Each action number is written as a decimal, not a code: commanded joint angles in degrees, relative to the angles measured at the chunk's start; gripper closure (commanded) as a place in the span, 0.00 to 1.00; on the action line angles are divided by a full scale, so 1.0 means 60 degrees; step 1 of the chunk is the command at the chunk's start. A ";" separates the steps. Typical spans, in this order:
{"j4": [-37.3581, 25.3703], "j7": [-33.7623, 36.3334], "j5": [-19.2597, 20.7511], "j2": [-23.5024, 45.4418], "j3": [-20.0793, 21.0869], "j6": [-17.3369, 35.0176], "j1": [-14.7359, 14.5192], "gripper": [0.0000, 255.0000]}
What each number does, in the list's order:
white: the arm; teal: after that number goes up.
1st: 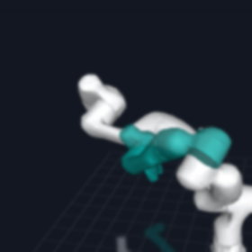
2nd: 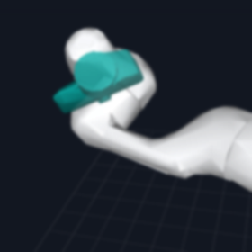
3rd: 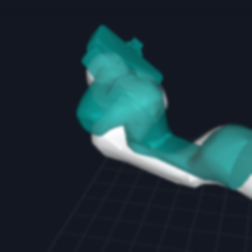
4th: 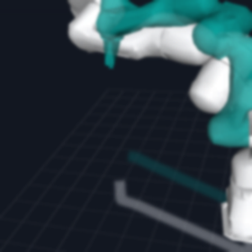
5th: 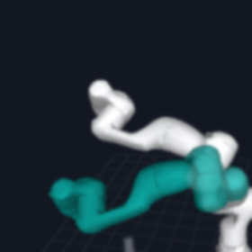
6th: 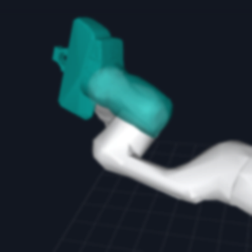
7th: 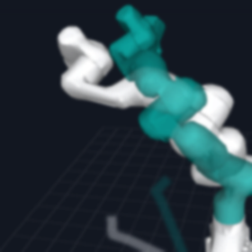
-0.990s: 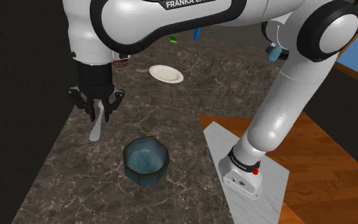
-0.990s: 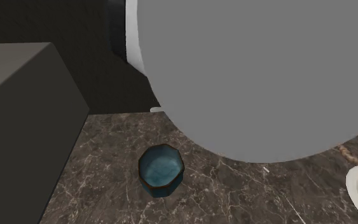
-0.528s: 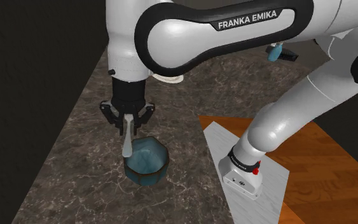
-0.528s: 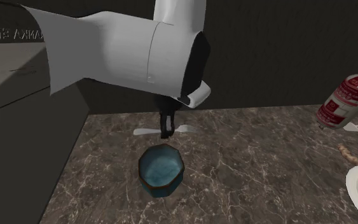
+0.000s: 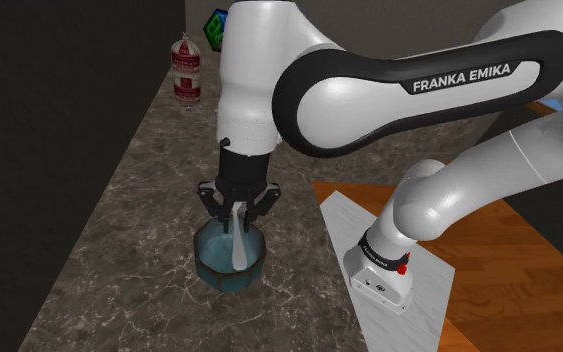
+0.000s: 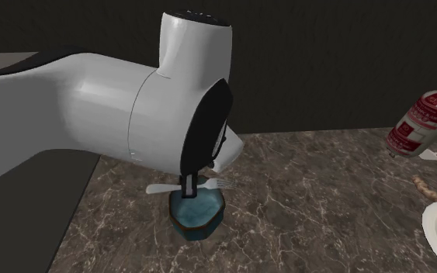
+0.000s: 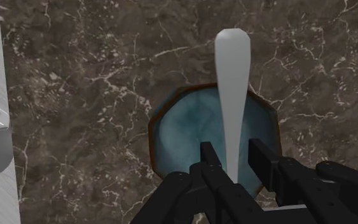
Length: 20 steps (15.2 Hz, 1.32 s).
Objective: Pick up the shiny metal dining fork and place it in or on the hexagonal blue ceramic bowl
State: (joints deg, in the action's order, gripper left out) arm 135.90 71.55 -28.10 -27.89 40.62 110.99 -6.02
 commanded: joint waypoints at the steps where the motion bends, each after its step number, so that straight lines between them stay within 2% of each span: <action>1: 0.0183 -0.0006 -0.0060 0.0056 0.0098 0.0252 -0.0018 1.00; 7: 0.0749 -0.0083 -0.0168 0.0445 0.0452 0.1202 0.0023 1.00; 15: 0.0749 -0.0083 -0.0168 0.0445 0.0452 0.1202 0.0023 1.00; 16: 0.0751 -0.0083 -0.0168 0.0445 0.0452 0.1203 0.0022 0.00; 20: 0.0749 -0.0082 -0.0168 0.0445 0.0452 0.1202 0.0022 0.00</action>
State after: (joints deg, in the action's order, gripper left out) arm 140.40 71.06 -29.11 -25.22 43.34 118.21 -5.88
